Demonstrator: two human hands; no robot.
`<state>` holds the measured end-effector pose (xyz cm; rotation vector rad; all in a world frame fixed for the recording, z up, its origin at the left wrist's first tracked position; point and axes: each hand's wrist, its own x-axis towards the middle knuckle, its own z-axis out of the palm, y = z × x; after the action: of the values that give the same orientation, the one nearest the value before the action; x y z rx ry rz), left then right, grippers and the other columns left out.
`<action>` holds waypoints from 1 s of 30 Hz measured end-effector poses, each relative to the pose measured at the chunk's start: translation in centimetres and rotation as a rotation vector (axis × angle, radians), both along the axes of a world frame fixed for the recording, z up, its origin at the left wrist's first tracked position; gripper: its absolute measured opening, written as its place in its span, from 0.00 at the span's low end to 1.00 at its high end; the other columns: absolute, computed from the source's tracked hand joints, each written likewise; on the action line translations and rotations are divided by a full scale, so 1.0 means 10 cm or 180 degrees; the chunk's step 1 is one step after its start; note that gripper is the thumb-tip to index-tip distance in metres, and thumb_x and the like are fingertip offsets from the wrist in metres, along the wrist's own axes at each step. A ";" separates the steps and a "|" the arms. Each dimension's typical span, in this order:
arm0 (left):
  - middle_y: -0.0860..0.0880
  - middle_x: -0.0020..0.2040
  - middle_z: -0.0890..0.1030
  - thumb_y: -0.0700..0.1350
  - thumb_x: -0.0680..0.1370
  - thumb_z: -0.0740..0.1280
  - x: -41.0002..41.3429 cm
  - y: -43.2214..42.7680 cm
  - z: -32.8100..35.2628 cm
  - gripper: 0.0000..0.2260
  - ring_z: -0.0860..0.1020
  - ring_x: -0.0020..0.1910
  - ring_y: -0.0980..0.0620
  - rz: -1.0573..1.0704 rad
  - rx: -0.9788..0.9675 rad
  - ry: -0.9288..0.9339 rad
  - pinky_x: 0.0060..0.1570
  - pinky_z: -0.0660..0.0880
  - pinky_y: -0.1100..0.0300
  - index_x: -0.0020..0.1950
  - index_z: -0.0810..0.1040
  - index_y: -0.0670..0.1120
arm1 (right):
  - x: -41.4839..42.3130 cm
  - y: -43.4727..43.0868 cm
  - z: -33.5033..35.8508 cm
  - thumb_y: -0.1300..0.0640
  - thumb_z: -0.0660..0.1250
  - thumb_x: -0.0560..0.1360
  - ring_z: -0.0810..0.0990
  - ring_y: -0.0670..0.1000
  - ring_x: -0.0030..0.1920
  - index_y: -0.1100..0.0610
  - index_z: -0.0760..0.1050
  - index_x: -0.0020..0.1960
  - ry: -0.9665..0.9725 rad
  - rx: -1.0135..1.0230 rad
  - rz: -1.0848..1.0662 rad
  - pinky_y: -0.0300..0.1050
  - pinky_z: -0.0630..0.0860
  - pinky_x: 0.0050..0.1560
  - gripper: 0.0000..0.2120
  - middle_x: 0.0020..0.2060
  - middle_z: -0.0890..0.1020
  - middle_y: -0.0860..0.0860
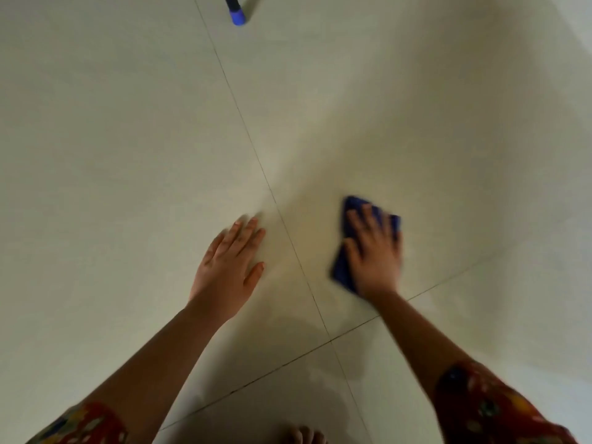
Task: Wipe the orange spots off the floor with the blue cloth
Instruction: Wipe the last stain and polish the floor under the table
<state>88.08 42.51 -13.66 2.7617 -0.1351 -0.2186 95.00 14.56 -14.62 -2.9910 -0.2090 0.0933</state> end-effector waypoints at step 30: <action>0.54 0.78 0.57 0.54 0.79 0.51 -0.69 0.41 0.03 0.26 0.51 0.77 0.56 0.1455 -0.0259 -0.0091 0.75 0.48 0.55 0.77 0.58 0.51 | -0.52 0.46 -0.01 0.44 0.52 0.81 0.56 0.55 0.77 0.44 0.57 0.77 -0.0012 0.0188 0.1385 0.60 0.51 0.76 0.25 0.77 0.59 0.47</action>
<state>81.22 46.62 -13.33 2.6273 0.4652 -0.0499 89.81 19.15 -14.75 -2.8333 -0.8423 0.1241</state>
